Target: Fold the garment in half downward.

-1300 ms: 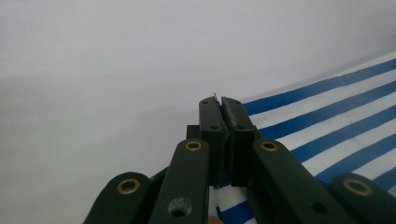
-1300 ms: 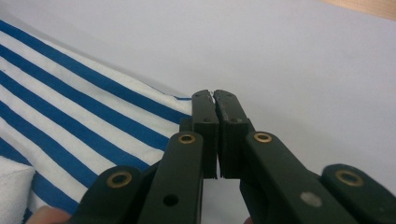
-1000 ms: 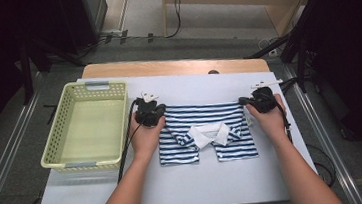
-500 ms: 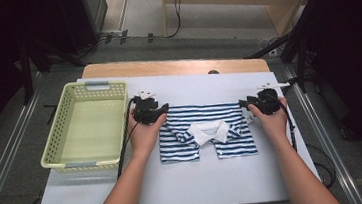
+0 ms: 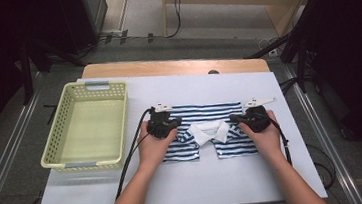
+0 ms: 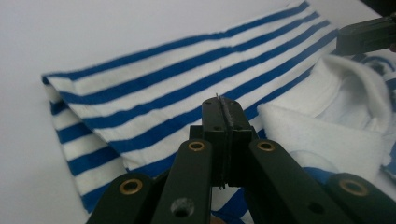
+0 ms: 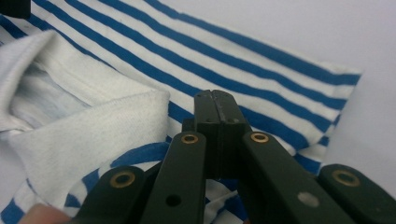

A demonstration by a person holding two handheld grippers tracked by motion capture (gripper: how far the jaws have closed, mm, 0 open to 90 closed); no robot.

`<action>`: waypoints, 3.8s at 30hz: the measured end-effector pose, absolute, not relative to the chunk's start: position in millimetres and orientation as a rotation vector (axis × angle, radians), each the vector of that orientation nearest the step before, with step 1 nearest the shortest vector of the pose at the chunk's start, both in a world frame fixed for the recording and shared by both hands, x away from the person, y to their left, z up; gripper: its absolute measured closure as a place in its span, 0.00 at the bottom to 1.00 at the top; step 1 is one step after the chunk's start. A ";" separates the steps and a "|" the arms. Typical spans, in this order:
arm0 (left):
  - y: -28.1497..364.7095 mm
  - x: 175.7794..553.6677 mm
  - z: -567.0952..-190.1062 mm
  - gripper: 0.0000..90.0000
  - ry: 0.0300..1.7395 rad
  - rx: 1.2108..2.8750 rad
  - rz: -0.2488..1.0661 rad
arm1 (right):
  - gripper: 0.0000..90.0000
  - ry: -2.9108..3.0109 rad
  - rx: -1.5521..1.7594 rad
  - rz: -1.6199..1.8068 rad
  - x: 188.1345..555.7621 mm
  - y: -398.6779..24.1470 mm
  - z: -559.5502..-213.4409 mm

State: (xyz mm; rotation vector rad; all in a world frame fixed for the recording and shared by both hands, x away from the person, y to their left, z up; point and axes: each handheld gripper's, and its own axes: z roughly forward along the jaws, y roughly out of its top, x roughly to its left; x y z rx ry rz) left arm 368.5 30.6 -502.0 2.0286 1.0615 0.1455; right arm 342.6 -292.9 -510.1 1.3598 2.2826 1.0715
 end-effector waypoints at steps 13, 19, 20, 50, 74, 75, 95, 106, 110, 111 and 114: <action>20.8 347.4 -498.7 1.00 0.925 2.054 0.094 | 0.98 2.314 1.308 1.198 325.8 -288.2 -507.4; 25.5 333.1 -491.9 1.00 0.866 2.029 0.091 | 0.98 2.296 1.232 1.252 308.8 -291.8 -500.0; 27.1 330.6 -491.1 1.00 0.847 2.024 0.084 | 0.98 2.291 1.225 1.263 305.6 -292.9 -498.4; 38.0 290.3 -500.3 1.00 0.687 2.072 0.103 | 0.98 2.307 1.165 1.316 285.8 -291.9 -493.2; 37.9 292.9 -485.5 0.52 0.732 2.016 0.081 | 0.44 2.338 1.142 1.313 280.9 -291.0 -483.4; 34.7 293.6 -487.1 0.52 0.729 2.031 0.075 | 0.45 2.356 1.139 1.297 283.5 -287.7 -484.0; 15.2 282.3 -488.7 0.90 0.571 2.068 0.422 | 0.88 2.157 0.985 1.218 273.7 -271.8 -492.4; 41.6 262.4 -494.9 0.66 0.550 2.061 0.171 | 0.68 2.328 0.934 1.326 235.7 -304.8 -498.2; 61.7 273.9 -482.3 0.61 0.654 1.947 0.107 | 0.64 2.259 0.982 1.440 234.3 -324.7 -488.7; 63.9 278.2 -480.1 0.63 0.687 1.935 0.110 | 0.67 2.229 1.017 1.457 236.4 -329.0 -486.9; 60.9 290.1 -477.2 0.77 0.754 1.925 0.085 | 0.84 2.181 1.142 1.420 246.7 -332.0 -484.0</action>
